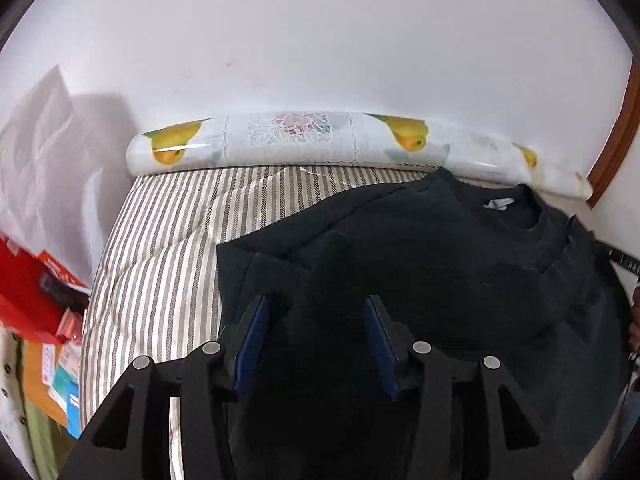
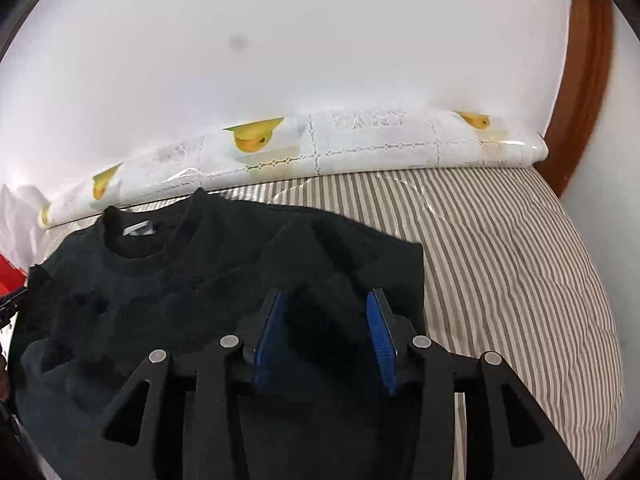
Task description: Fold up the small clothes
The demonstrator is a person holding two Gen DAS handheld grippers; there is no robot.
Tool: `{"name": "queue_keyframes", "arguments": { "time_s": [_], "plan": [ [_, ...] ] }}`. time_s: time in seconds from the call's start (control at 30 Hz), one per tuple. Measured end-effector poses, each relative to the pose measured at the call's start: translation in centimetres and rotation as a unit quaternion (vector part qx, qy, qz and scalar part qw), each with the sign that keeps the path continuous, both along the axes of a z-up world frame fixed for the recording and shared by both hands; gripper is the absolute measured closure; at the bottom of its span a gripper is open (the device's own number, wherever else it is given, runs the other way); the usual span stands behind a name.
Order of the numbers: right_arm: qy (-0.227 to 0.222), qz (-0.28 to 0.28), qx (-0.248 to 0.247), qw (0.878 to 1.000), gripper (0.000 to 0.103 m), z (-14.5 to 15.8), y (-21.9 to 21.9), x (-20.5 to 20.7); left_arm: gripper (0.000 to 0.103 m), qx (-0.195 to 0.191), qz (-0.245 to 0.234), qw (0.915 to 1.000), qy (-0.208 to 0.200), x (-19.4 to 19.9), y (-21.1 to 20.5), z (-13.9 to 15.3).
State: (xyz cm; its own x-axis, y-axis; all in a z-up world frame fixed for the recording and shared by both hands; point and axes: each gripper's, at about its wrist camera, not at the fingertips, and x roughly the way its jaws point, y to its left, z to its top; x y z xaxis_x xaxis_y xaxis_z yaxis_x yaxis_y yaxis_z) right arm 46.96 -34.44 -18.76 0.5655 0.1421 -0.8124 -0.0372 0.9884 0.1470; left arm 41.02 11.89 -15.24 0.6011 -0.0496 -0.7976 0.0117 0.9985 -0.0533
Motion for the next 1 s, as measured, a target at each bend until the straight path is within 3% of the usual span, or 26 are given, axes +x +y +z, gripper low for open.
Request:
{"name": "queue_keyframes", "arguments": {
  "time_s": [0.13,0.23,0.3,0.4,0.53,0.7,0.9,1.0],
  "plan": [
    [0.005,0.001,-0.007,1.0,0.06,-0.9,0.1,1.8,0.059,0.01,-0.011,0.9999,0.005,1.2,-0.5,-0.6],
    [0.008,0.006,-0.006,1.0,0.061,-1.3,0.3,2.5,0.078,0.025,-0.007,0.9997,-0.001,1.4,-0.8,-0.6],
    [-0.002,0.024,-0.013,1.0,0.075,-1.2,0.9,2.4,0.093,0.027,-0.009,0.9995,-0.013,1.0,-0.9,-0.4],
    [-0.032,0.026,-0.019,0.999,0.084,-0.5,0.8,1.6,0.095,0.03,0.002,0.9988,-0.039,0.4,-0.7,0.5],
    [-0.073,-0.033,0.017,0.997,0.085,0.9,-2.1,0.7,0.095,0.013,0.036,0.9959,-0.082,-0.1,0.6,1.7],
    [-0.022,-0.039,0.003,0.999,0.085,-1.8,-1.7,2.1,0.095,0.009,0.038,0.9977,-0.056,1.2,0.7,0.5],
    [-0.002,-0.039,0.023,0.999,0.08,-1.8,-2.3,1.8,0.093,-0.012,0.043,0.9984,-0.035,1.3,1.0,-0.1],
    [-0.006,-0.038,0.006,0.999,0.066,-0.5,-2.3,0.3,0.092,-0.023,0.047,0.9983,-0.025,1.0,1.1,0.2]
  ]
}}
